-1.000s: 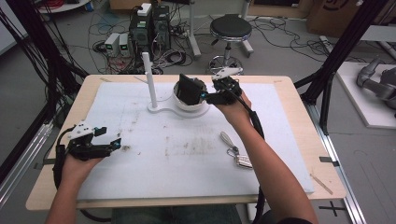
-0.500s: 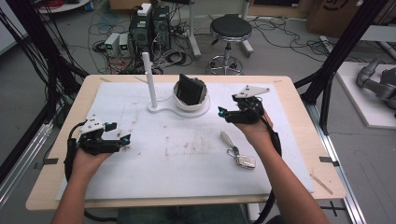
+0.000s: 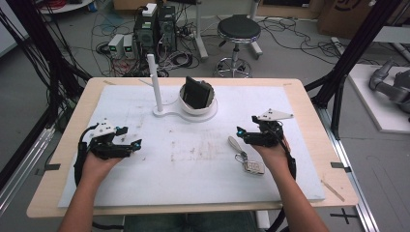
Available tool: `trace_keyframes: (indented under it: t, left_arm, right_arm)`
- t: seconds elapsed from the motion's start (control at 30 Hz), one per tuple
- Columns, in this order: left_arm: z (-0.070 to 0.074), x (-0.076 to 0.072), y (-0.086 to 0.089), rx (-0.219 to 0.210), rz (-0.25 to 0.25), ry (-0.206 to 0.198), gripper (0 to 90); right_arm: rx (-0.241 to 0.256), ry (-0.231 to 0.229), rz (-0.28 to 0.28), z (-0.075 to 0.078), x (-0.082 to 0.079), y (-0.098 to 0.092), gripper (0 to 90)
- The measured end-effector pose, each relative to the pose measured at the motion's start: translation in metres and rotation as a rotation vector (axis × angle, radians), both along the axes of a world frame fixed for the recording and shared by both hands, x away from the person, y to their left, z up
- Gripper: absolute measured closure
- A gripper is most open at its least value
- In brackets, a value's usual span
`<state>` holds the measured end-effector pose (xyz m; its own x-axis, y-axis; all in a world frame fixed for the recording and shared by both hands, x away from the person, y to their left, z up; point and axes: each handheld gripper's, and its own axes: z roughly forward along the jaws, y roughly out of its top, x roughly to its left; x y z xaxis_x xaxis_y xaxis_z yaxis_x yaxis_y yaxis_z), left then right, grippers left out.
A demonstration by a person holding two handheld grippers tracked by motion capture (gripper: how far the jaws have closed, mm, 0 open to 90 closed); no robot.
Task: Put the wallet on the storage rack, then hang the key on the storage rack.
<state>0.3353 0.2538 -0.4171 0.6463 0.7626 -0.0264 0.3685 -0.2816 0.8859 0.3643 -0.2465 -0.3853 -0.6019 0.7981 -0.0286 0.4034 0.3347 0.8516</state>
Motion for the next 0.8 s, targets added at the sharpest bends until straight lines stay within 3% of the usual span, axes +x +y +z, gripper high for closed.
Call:
trace_keyframes:
  t: [0.5, 0.8]
  left_arm:
    - [0.002, 0.002, -0.003, -0.006, 0.000, -0.013, 22.8]
    - [0.002, 0.002, -0.003, -0.007, 0.002, -0.016, 22.8]
  right_arm:
    - [0.023, -0.012, -0.005, -0.008, -0.006, -0.014, 21.3]
    - [0.017, -0.011, 0.027, -0.009, -0.008, -0.011, 21.1]
